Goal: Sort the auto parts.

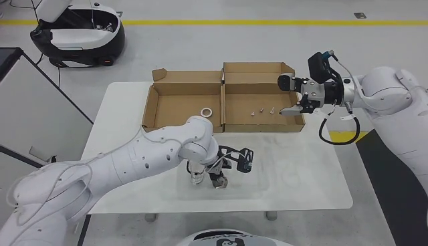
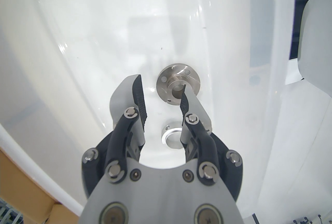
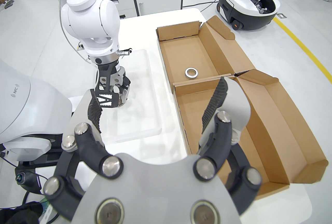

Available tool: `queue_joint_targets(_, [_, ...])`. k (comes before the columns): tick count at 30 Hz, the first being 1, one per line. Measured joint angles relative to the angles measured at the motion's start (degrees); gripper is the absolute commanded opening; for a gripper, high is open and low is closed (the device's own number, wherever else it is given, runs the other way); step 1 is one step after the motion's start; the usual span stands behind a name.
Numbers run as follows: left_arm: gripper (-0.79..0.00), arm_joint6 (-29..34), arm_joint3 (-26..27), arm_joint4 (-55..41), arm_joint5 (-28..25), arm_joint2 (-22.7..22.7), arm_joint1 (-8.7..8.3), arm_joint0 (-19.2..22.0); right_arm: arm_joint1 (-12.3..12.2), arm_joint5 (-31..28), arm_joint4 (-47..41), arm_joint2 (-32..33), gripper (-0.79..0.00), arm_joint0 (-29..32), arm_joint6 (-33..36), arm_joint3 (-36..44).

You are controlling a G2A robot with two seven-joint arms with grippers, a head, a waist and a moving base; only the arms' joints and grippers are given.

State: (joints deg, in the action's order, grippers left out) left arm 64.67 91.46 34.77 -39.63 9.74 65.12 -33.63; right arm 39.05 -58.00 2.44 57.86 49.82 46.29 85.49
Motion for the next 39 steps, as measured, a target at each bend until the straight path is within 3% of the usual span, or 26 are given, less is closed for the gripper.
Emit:
queue_joint_targets(17, [-0.336,1.0,2.7,2.1,1.0,0.0,-1.75,-2.1,0.0,0.0,0.0,0.0,0.000,0.0,0.0,0.0])
queue_joint_targets(29, [-0.394,0.2,-1.0,4.3,0.2,0.0,0.29,-2.8,0.0,0.0,0.0,0.0,0.000,0.0,0.0,0.0])
queue_joint_targets(39, [-0.425,0.8,-2.8,2.6,0.8,0.0,1.94,-0.8,0.0,0.0,0.0,0.0,0.000,0.0,0.0,0.0])
